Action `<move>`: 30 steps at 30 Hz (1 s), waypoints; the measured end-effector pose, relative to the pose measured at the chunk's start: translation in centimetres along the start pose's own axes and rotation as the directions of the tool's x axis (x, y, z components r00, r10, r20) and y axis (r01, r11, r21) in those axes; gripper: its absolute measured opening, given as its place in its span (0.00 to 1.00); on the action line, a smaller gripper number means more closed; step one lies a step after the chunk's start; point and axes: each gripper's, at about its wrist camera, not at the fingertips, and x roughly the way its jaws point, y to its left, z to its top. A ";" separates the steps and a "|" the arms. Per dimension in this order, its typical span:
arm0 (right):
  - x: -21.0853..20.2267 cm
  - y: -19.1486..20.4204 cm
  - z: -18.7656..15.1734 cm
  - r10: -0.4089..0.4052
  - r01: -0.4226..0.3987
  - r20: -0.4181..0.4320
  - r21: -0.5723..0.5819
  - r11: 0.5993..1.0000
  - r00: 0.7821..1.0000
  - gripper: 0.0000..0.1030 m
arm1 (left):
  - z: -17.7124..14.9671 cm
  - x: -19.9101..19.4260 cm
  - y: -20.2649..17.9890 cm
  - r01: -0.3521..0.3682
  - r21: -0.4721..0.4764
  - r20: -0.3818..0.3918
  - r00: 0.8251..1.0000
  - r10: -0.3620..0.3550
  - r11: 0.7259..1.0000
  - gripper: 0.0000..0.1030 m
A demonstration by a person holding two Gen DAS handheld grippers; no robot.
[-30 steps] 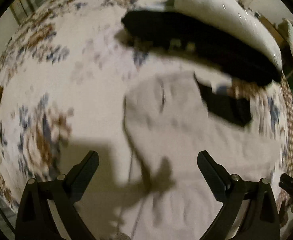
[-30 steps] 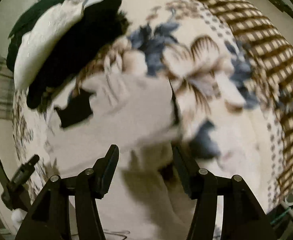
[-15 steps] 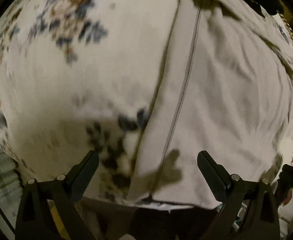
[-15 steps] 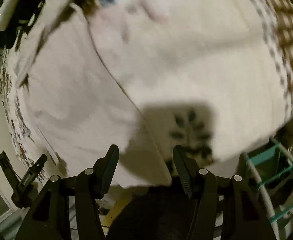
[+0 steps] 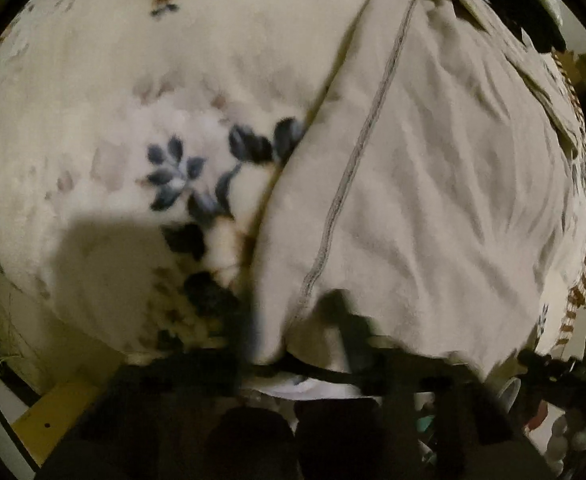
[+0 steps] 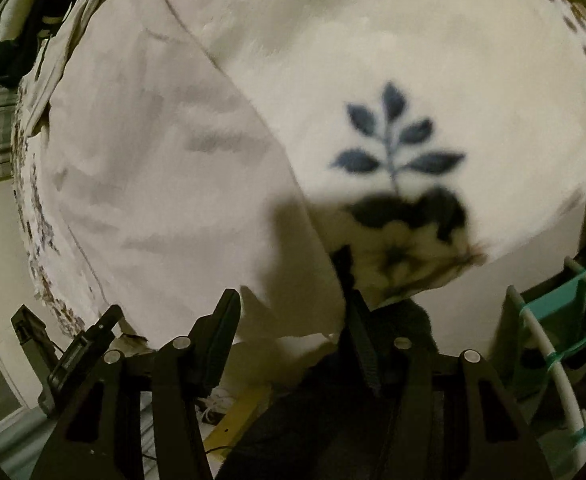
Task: Fold small clothes
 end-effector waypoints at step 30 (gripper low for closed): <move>-21.4 13.3 10.7 0.208 -0.148 0.333 -0.196 0.969 0.920 0.03 | 17.3 -17.4 -7.0 0.293 -0.018 0.399 0.879 -0.261 0.956 0.05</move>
